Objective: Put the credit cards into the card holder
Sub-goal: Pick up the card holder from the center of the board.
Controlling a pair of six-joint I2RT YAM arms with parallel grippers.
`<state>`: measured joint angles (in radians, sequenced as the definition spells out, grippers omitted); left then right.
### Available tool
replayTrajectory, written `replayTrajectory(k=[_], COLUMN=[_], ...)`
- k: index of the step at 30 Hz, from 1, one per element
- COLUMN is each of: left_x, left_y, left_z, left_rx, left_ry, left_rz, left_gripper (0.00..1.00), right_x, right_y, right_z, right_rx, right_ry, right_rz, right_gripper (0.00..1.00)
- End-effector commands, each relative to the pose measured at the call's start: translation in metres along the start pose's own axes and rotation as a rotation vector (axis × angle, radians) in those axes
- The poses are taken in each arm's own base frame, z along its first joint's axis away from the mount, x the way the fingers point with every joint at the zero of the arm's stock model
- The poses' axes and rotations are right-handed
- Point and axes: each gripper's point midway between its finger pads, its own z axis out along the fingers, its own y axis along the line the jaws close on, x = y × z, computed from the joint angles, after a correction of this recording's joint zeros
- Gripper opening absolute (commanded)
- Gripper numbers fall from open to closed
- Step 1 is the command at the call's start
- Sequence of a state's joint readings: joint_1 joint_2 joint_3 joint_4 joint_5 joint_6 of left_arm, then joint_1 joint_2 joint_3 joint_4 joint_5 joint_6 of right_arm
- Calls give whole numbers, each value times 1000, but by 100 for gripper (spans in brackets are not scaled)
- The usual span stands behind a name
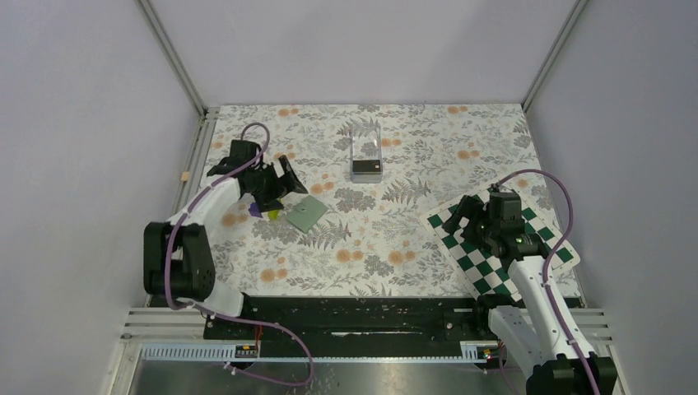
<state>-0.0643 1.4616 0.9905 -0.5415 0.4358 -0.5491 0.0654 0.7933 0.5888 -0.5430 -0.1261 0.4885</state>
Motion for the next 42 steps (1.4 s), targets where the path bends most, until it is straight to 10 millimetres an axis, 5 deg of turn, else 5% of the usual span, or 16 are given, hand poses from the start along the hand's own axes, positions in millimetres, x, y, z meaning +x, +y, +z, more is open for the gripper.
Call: replayTrajectory(k=[1,10,19,32,37,42], left_x=[-17,-13,-20,21,32,45], left_y=[-27,-61,-5,25,25,19], left_z=[18,67,56,83,82,78], left_rx=[5,-113,-481,-451,-418,-367], left_ry=[13,101,51,223,262,285], left_rz=[121,303,432,366,372,371], left_gripper=[96,95,96,94,80,40], right_x=[9,15,24,23,20,16], right_y=[0,3,1,6,11,18], right_z=[6,15,19,17,14,8], right_rx=[-16,-31,-45,-73,-88,-111], right_ry=[47,96,118,116,110,110], right_rz=[-24,-17,-17,-29,-31,-29], right_gripper=[99,99,99,99,99,99])
